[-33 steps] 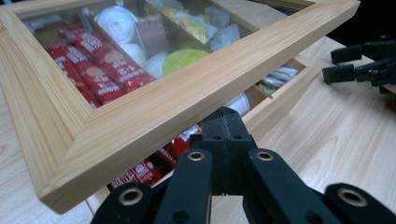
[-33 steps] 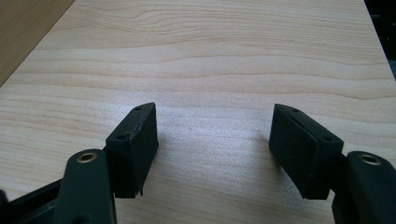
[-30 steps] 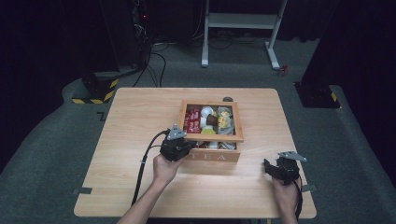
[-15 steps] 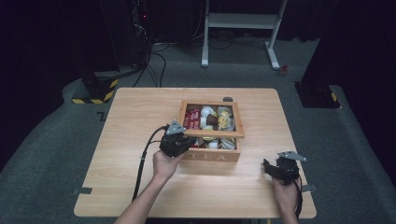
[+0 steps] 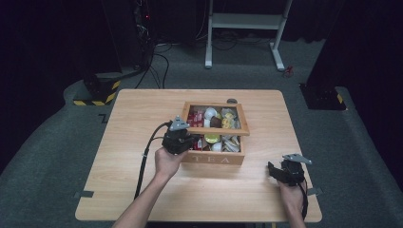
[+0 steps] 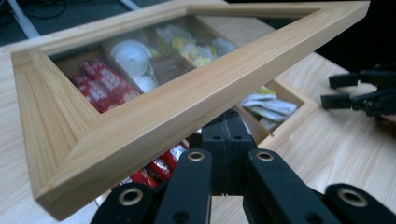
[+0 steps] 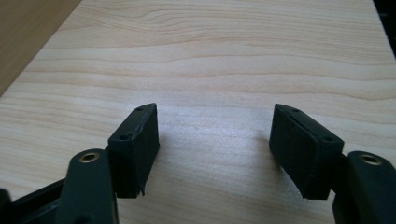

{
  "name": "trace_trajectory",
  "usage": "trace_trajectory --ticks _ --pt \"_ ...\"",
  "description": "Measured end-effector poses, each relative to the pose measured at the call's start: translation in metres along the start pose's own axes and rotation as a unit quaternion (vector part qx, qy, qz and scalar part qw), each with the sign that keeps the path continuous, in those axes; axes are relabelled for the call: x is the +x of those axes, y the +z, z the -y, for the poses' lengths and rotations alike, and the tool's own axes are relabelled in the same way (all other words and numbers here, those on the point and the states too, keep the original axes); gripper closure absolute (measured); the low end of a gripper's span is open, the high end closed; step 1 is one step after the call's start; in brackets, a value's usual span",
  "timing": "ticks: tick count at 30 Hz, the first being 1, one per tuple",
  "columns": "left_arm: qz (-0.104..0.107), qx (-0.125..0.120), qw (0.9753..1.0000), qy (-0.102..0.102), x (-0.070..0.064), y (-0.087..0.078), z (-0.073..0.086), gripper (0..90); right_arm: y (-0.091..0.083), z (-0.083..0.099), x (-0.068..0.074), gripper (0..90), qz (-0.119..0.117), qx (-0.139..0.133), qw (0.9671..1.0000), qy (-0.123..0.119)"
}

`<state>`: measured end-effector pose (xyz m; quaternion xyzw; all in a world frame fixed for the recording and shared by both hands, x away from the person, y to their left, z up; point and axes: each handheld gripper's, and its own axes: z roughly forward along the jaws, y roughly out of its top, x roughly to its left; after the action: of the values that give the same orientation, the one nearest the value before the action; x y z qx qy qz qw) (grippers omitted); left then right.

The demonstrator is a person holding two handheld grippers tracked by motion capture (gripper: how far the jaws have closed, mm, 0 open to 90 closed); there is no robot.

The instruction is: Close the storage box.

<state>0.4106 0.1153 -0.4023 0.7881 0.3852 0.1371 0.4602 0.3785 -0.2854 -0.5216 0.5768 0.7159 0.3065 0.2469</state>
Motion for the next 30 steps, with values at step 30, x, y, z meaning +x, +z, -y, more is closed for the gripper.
trace_trajectory --ticks 30 --pt "0.005 -0.014 0.9999 -0.008 0.009 -0.003 -0.021 84.5 -0.028 -0.035 0.037 33.5 -0.159 -0.07 0.9846 -0.023"
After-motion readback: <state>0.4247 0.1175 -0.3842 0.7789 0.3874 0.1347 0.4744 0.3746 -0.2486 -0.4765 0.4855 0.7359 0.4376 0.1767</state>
